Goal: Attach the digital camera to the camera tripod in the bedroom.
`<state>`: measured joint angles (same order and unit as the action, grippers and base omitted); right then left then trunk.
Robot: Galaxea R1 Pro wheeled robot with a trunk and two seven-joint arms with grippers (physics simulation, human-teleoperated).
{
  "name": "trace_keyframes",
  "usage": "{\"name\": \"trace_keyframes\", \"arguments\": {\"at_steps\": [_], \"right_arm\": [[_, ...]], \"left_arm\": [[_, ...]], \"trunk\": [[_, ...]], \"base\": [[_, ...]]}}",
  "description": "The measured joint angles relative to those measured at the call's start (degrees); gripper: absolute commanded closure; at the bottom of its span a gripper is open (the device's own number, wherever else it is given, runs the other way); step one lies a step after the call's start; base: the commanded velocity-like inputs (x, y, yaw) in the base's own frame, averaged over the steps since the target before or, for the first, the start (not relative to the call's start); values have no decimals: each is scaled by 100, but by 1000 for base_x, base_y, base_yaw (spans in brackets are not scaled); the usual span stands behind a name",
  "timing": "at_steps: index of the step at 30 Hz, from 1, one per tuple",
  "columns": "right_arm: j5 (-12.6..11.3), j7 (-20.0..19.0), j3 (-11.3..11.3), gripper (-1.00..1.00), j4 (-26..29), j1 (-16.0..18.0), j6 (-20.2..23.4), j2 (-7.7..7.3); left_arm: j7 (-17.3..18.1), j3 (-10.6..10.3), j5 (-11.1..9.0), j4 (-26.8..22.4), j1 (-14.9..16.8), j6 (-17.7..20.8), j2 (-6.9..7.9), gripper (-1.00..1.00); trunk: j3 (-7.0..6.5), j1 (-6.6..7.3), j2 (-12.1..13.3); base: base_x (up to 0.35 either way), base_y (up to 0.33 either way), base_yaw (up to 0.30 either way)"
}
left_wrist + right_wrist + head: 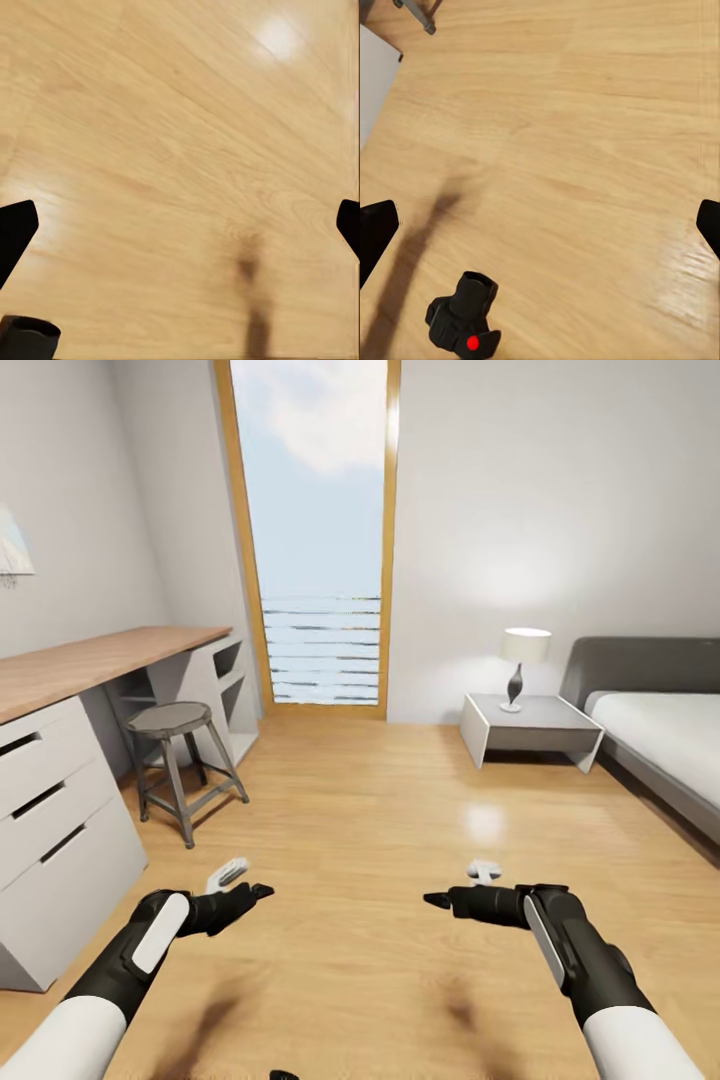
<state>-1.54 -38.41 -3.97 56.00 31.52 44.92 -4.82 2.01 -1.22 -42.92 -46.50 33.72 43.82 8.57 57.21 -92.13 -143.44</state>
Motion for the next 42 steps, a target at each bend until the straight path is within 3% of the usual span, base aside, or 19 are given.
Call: {"name": "trace_keyframes", "arguments": {"at_steps": [6,11,13,19,27,42], "right_arm": [[-8,-364,-6,-100,16,0,60,-23],[-9,-1097,-9,-100,22,0,292,-245],[-12,-1460,-10,-100,23,0,335,-418],[-10,-1650,-10,-100,22,0,354,-553],[-2,-1674,-10,-100,20,0,352,-585],[27,-1658,-4,-100,16,0,351,-591]], "left_arm": [[659,1,7,29,0,13,114,-100],[1434,0,10,51,0,16,264,-100],[1844,1,8,53,0,150,321,-100],[2466,1,41,68,0,544,352,-100],[2712,1,97,79,0,604,358,-100],[2682,2,129,109,0,594,359,-100]], "trunk": [[133,-15,-8],[244,-28,-15],[288,-33,-18],[421,-49,-26],[599,-70,-36],[931,-108,-57]], "base": [[0,0,0],[0,0,0],[0,0,0],[0,0,0],[0,0,0],[0,0,0]]}}
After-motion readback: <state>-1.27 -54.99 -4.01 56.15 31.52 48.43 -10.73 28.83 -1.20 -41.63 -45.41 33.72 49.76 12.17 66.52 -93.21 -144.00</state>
